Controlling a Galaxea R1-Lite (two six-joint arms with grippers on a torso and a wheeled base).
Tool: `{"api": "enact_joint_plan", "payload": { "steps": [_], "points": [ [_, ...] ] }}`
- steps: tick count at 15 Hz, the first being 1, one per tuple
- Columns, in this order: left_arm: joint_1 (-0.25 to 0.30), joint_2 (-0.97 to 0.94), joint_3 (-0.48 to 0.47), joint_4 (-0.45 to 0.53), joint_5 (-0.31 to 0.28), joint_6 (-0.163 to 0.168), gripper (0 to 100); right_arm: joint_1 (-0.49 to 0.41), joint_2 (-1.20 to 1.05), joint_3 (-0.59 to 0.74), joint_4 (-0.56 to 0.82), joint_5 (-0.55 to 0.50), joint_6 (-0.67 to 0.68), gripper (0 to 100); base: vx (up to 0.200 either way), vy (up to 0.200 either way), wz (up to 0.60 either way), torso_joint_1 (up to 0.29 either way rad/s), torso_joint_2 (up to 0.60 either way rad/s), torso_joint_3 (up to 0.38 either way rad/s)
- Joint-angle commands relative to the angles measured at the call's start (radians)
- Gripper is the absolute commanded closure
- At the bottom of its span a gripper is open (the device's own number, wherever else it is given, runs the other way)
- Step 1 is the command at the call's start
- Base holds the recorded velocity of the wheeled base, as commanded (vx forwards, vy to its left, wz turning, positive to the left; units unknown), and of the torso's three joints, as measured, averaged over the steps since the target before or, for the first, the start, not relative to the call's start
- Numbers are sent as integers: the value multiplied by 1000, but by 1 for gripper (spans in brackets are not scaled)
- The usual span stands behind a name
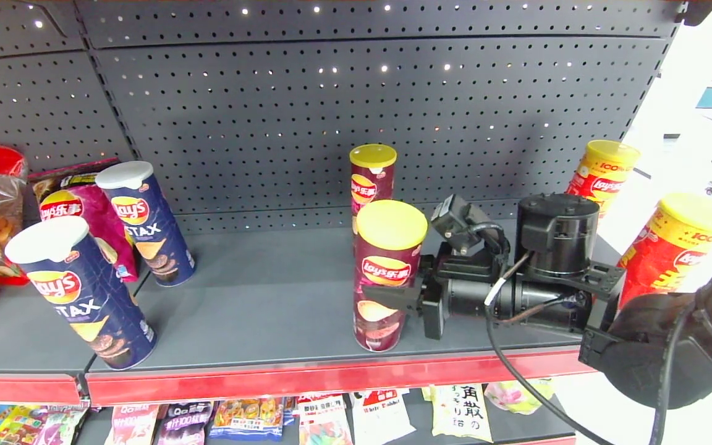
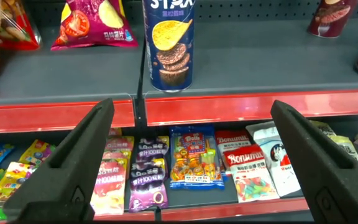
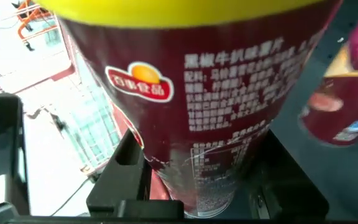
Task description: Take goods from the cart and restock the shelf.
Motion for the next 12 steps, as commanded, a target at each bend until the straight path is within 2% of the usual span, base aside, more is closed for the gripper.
{"api": "enact_joint_plan", "payload": {
  "steps": [1, 3, 6, 12],
  "points": [
    [0, 0, 0, 0, 0, 0, 0, -12, 6, -46, -1, 23, -11, 100, 0, 0, 0, 0, 0, 0],
    [0, 0, 0, 0, 0, 0, 0, -13, 9, -73, 34, 37, -16, 100, 0, 0, 0, 0, 0, 0],
    [0, 0, 0, 0, 0, 0, 0, -47, -5, -118, 139, 129, -54, 100, 0, 0, 0, 0, 0, 0],
    [0, 0, 0, 0, 0, 0, 0, -39, 15, -147, 185, 170, -106, 100, 0, 0, 0, 0, 0, 0]
  ]
}}
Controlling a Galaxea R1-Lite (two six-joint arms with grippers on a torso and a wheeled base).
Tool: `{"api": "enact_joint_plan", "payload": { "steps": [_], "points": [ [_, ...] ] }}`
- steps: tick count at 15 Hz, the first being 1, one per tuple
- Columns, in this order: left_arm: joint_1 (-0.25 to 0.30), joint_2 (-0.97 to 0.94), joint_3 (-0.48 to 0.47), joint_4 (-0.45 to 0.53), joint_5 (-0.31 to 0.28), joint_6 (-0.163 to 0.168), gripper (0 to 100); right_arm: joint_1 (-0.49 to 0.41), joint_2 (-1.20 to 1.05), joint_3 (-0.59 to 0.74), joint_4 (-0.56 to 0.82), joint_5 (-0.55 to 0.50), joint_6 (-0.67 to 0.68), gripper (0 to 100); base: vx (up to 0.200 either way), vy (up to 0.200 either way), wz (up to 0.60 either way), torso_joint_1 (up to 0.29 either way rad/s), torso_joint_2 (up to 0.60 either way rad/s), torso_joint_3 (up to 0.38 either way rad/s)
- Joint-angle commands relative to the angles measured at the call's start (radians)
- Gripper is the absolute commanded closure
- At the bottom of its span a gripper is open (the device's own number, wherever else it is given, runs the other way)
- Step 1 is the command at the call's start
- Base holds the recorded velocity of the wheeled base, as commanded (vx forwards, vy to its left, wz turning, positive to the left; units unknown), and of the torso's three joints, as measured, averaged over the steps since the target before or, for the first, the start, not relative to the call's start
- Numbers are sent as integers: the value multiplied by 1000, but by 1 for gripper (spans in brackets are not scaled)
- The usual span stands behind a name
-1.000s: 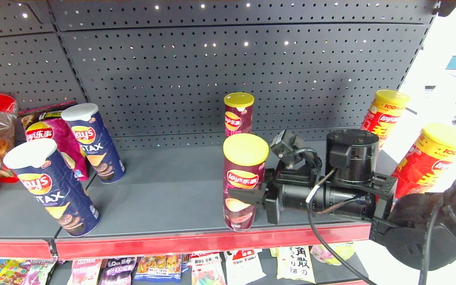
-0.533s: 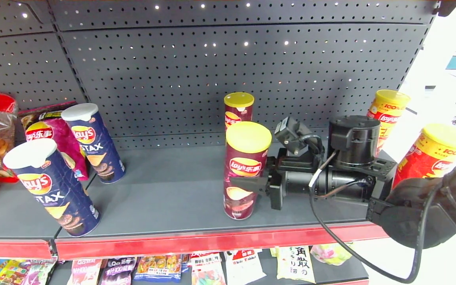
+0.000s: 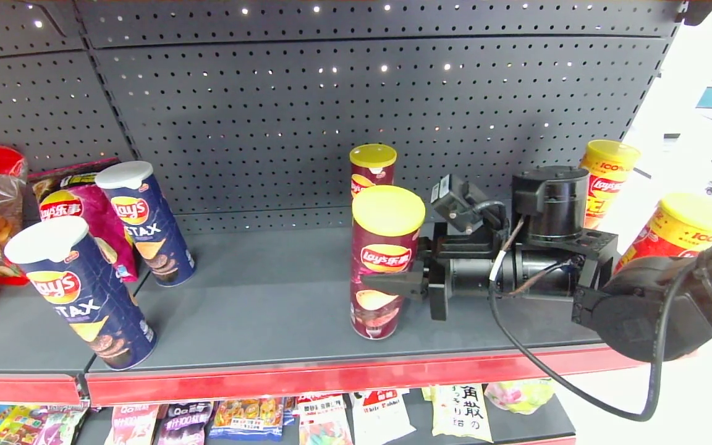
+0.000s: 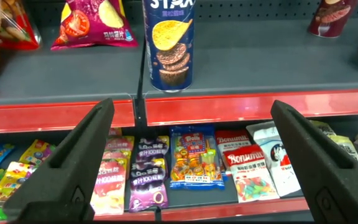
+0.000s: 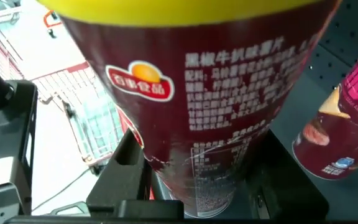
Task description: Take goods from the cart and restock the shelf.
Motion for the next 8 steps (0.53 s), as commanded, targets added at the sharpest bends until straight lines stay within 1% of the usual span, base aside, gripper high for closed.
{"api": "enact_joint_plan", "payload": {
  "steps": [1, 2, 4, 8],
  "points": [
    [0, 0, 0, 0, 0, -1, 0, 5, 7, -7, 29, 28, -23, 100, 0, 0, 0, 0, 0, 0],
    [0, 0, 0, 0, 0, -1, 0, 5, 7, -8, 30, 29, -25, 100, 0, 0, 0, 0, 0, 0],
    [0, 0, 0, 0, 0, -1, 0, -4, 7, -44, 138, 77, -111, 100, 0, 0, 0, 0, 0, 0],
    [0, 0, 0, 0, 0, -1, 0, 2, 29, -77, 164, 78, -131, 100, 0, 0, 0, 0, 0, 0]
  ]
}}
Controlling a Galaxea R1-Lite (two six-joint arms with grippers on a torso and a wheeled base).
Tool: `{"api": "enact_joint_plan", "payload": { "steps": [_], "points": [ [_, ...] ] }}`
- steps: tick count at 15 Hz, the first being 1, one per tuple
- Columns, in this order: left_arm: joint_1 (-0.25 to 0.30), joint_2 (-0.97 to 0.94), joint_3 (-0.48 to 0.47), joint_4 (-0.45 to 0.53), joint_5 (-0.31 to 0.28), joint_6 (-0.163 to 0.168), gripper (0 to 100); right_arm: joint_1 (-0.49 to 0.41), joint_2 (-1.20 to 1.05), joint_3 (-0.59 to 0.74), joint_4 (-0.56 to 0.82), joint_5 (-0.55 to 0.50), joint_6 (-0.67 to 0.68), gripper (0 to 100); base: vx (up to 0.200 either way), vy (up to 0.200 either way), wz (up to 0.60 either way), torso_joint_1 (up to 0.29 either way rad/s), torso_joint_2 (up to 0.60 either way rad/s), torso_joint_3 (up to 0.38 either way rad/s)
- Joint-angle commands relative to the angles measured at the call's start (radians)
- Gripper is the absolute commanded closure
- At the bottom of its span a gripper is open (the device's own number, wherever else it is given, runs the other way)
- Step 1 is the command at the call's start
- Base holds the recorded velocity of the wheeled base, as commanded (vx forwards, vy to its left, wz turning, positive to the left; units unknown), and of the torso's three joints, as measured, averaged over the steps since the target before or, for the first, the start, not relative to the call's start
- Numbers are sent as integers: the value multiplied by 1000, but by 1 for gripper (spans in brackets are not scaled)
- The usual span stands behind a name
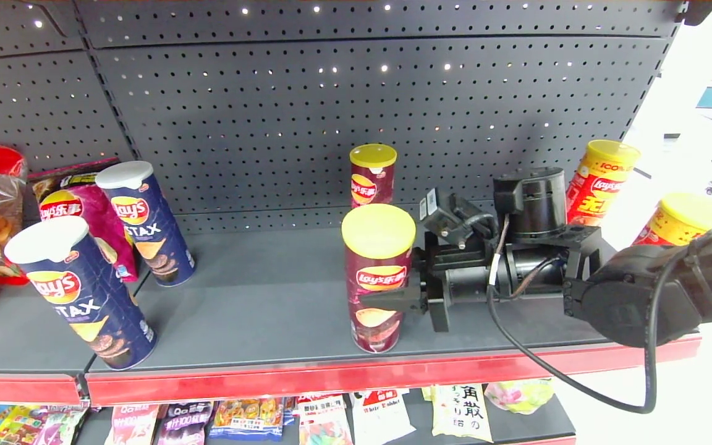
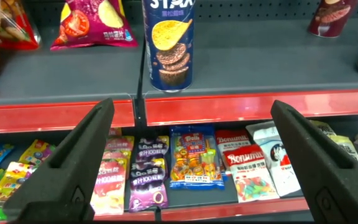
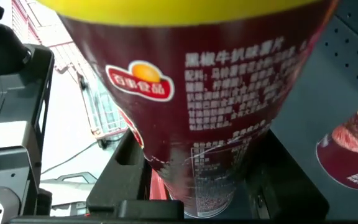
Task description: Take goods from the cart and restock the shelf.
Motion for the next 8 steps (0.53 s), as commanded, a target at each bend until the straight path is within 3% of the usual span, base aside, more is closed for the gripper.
{"api": "enact_joint_plan", "payload": {
  "steps": [1, 8],
  "points": [
    [0, 0, 0, 0, 0, 0, 0, 3, 11, -13, 5, 1, -1, 100, 0, 0, 0, 0, 0, 0],
    [0, 0, 0, 0, 0, 0, 0, 28, 36, -56, 37, 1, -1, 100, 0, 0, 0, 0, 0, 0]
  ]
}}
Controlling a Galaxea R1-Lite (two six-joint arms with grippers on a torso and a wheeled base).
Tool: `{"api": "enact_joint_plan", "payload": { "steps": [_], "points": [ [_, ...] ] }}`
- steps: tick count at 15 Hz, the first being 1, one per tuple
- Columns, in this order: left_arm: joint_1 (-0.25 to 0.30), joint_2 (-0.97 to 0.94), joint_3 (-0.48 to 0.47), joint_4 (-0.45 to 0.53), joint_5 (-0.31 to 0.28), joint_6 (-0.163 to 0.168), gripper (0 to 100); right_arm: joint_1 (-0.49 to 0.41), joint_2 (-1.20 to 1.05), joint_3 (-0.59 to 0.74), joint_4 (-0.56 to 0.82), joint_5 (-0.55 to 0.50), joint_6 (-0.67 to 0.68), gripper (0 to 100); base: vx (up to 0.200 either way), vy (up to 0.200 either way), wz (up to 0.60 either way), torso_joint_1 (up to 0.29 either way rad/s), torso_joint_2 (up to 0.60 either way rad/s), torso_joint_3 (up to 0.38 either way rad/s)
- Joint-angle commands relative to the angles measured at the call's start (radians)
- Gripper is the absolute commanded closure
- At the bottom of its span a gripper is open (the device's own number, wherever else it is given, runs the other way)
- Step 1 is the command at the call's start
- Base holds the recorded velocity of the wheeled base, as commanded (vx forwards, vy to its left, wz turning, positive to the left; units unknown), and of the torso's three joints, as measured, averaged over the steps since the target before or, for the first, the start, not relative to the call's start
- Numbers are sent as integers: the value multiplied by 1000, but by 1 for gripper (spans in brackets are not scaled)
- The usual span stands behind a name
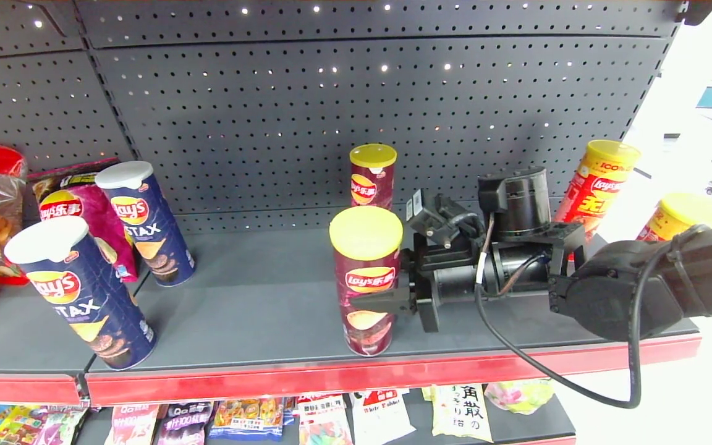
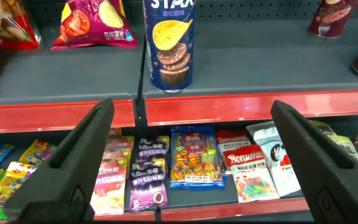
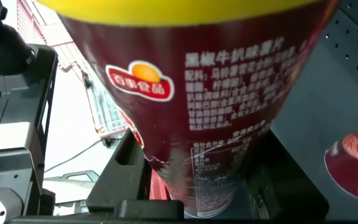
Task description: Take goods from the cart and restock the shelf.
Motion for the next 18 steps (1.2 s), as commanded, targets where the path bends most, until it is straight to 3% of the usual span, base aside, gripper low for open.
{"api": "enact_joint_plan", "payload": {
  "steps": [1, 18],
  "points": [
    [0, 0, 0, 0, 0, 0, 0, 8, 13, -8, -1, 1, 0, 100, 0, 0, 0, 0, 0, 0],
    [0, 0, 0, 0, 0, 0, 0, 11, 27, -8, -1, -13, 0, 100, 0, 0, 0, 0, 0, 0]
  ]
}}
